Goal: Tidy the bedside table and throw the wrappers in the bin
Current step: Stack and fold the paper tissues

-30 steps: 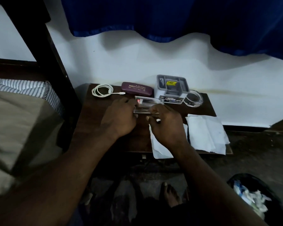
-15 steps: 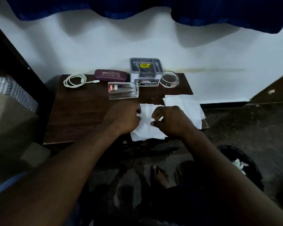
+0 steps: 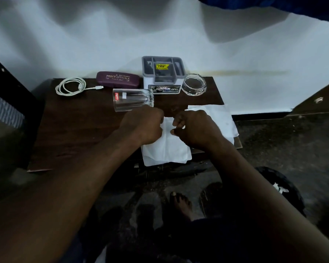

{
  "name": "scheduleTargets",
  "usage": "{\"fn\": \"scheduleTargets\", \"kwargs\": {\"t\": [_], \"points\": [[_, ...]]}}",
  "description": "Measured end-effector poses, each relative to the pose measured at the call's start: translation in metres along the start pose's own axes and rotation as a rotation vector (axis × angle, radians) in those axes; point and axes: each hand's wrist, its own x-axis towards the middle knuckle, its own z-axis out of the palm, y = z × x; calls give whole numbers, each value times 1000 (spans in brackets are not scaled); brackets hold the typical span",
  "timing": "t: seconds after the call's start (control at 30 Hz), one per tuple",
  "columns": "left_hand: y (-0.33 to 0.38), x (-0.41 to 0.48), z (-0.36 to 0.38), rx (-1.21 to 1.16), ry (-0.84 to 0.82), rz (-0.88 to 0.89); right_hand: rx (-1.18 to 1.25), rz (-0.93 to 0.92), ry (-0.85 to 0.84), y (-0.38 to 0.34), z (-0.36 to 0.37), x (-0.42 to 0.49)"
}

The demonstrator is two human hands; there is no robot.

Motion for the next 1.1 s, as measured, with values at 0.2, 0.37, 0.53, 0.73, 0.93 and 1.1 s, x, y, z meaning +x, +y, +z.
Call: {"fn": "scheduleTargets", "kwargs": {"t": [0.2, 0.37, 0.53, 0.73, 0.93, 1.1], "points": [[-4, -1, 4, 19, -11, -15, -6, 20, -8, 4, 2, 9], [-20, 5, -16, 51, -127, -183, -22, 34, -44, -1, 0, 12], [-26, -5, -18, 2, -324, -314, -20, 32, -98, -7, 6, 12], [-24, 1, -13, -290, -363, -456, -60, 12, -163, -14, 10, 13], [-30, 2, -9, -471, -366, -501, -77, 19, -181, -14, 15, 10], [-37, 0, -5, -438, -168, -372, -104, -6, -213, -19, 17, 10]]}}
